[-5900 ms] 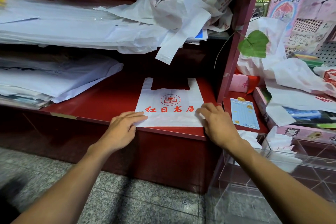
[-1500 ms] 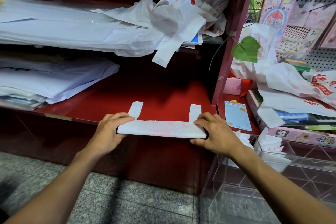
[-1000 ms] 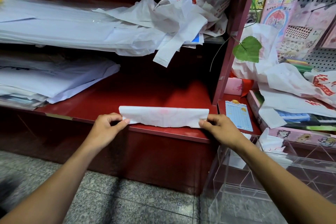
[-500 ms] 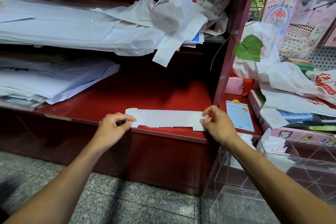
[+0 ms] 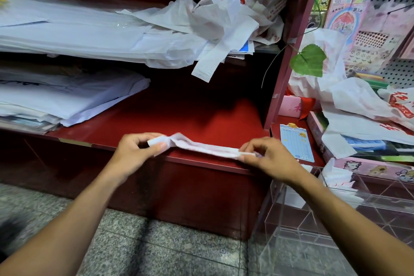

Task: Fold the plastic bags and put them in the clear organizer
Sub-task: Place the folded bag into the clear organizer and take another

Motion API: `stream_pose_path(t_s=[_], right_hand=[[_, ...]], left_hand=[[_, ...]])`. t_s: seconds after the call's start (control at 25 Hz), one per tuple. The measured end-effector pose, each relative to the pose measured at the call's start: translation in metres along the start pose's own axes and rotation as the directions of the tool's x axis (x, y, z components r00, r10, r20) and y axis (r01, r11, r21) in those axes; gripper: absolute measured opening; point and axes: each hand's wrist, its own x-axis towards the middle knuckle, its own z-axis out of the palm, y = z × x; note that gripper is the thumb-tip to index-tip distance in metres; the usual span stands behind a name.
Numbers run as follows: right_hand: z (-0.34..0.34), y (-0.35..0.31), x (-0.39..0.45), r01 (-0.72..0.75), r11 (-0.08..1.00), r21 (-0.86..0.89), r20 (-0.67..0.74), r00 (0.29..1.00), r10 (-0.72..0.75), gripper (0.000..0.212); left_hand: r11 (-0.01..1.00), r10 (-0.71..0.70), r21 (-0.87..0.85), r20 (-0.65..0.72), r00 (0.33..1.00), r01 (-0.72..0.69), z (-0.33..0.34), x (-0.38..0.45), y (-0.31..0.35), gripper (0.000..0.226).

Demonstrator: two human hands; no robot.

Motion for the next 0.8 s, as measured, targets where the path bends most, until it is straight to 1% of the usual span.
stream_pose_path(t_s=[0.04, 0.08, 0.12, 0.16, 0.2, 0.32, 0.36, 0.4, 0.48, 0.52, 0.56, 0.64, 0.72, 0.76, 0.8], right_hand=[[-0.002, -0.008, 0.002, -0.048, 0.98, 0.195, -0.06, 0.996, 0.061, 0.021], [-0.004, -0.016, 0.005, -0.079, 0.94, 0.332, -0.114, 0.986, 0.123, 0.023], [-0.006, -0.023, 0.008, -0.11, 0.895, 0.432, -0.146, 0.971, 0.19, 0.025], [-0.006, -0.026, 0.012, -0.14, 0.854, 0.502, -0.162, 0.954, 0.251, 0.028], [-0.004, -0.028, 0.015, -0.174, 0.824, 0.54, -0.171, 0.935, 0.309, 0.031], [0.008, -0.02, 0.024, -0.291, 0.799, 0.527, -0.215, 0.864, 0.456, 0.029], [0.01, -0.016, 0.026, -0.339, 0.779, 0.528, -0.204, 0.839, 0.504, 0.027], [0.011, -0.013, 0.026, -0.385, 0.748, 0.54, -0.163, 0.824, 0.542, 0.027], [0.011, -0.007, 0.026, -0.471, 0.706, 0.529, -0.037, 0.819, 0.573, 0.044], [0.01, -0.005, 0.027, -0.484, 0.729, 0.485, -0.016, 0.828, 0.56, 0.052], [0.011, -0.004, 0.028, -0.475, 0.77, 0.426, -0.037, 0.841, 0.539, 0.057], [0.014, 0.0, 0.03, -0.425, 0.847, 0.32, -0.163, 0.856, 0.491, 0.058], [0.016, 0.0, 0.031, -0.38, 0.868, 0.319, -0.261, 0.845, 0.466, 0.054], [0.018, -0.001, 0.031, -0.36, 0.872, 0.332, -0.294, 0.839, 0.458, 0.052], [0.019, 0.0, 0.031, -0.342, 0.886, 0.314, -0.336, 0.832, 0.441, 0.05]], left_hand=[[0.99, -0.046, -0.137, -0.022, 0.999, 0.043, 0.001, 0.001, 0.008, 0.008], [0.967, -0.09, -0.244, -0.039, 0.995, 0.078, 0.002, 0.003, 0.014, 0.013], [0.944, -0.13, -0.311, -0.047, 0.99, 0.109, 0.004, 0.006, 0.019, 0.017], [0.932, -0.168, -0.334, -0.053, 0.984, 0.141, 0.008, 0.007, 0.024, 0.017], [0.933, -0.197, -0.318, -0.067, 0.978, 0.167, 0.012, 0.008, 0.026, 0.016], [0.955, -0.241, -0.209, -0.132, 0.962, 0.21, 0.023, 0.007, 0.02, 0.013], [0.96, -0.245, -0.176, -0.146, 0.958, 0.219, 0.025, 0.007, 0.016, 0.014], [0.962, -0.251, -0.149, -0.159, 0.955, 0.228, 0.026, 0.008, 0.012, 0.016], [0.965, -0.258, -0.084, -0.178, 0.95, 0.247, 0.028, 0.009, 0.007, 0.02], [0.966, -0.259, -0.048, -0.176, 0.95, 0.254, 0.029, 0.01, 0.006, 0.023], [0.966, -0.258, -0.022, -0.162, 0.952, 0.258, 0.03, 0.01, 0.005, 0.026], [0.963, -0.27, -0.017, -0.095, 0.958, 0.269, 0.03, 0.01, 0.006, 0.033], [0.954, -0.298, -0.035, 0.002, 0.954, 0.298, 0.028, 0.008, 0.008, 0.041], [0.95, -0.307, -0.042, 0.033, 0.951, 0.308, 0.027, 0.007, 0.01, 0.042], [0.949, -0.312, -0.041, 0.031, 0.95, 0.313, 0.027, 0.007, 0.01, 0.04]])
